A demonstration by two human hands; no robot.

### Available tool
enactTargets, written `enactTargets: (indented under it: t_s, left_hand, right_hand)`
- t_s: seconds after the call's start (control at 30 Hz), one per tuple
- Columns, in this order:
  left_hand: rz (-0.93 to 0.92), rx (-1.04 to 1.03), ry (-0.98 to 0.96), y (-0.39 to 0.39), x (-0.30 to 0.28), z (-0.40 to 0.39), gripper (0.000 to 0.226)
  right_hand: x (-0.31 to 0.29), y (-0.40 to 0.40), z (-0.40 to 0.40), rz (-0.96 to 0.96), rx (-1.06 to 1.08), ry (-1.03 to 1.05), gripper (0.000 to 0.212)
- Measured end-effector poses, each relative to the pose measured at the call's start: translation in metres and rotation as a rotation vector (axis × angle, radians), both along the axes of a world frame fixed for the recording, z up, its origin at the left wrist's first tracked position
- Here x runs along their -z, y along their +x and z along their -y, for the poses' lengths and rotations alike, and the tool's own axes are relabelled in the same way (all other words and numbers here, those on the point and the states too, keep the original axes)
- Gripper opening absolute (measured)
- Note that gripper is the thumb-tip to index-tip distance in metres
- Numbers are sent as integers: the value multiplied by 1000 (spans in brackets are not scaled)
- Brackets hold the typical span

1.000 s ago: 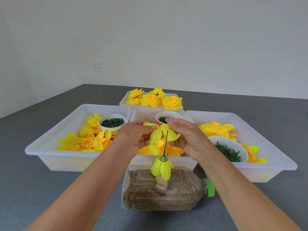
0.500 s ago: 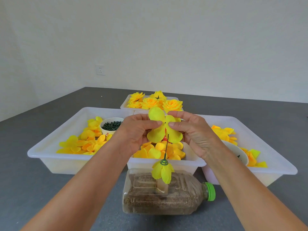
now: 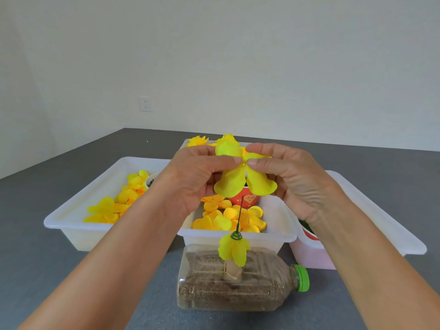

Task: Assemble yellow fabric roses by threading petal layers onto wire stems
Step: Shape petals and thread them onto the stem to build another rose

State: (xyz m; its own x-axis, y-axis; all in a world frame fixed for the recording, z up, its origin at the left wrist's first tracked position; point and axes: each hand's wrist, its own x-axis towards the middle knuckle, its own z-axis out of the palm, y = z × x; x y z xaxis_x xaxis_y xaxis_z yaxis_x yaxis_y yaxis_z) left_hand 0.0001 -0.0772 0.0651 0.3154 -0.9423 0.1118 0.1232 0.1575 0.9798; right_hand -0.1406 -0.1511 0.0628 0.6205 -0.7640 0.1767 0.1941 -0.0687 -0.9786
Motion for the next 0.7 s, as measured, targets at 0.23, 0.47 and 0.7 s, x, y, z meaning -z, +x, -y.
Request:
enactTargets:
  t_s: [0.23,0.47,0.7]
  left_hand:
    - [1,52,126,-2,16,-5,10]
    - [-30,46,188,1,30,-2,10]
    - [-74,62,193,0,36,-1,12]
  right_hand:
    - [21,-2,-1,-156,34,46,23]
    - [32,1,-3,-190,56,130,26]
    - [33,0,-1,-165,-34,214,20]
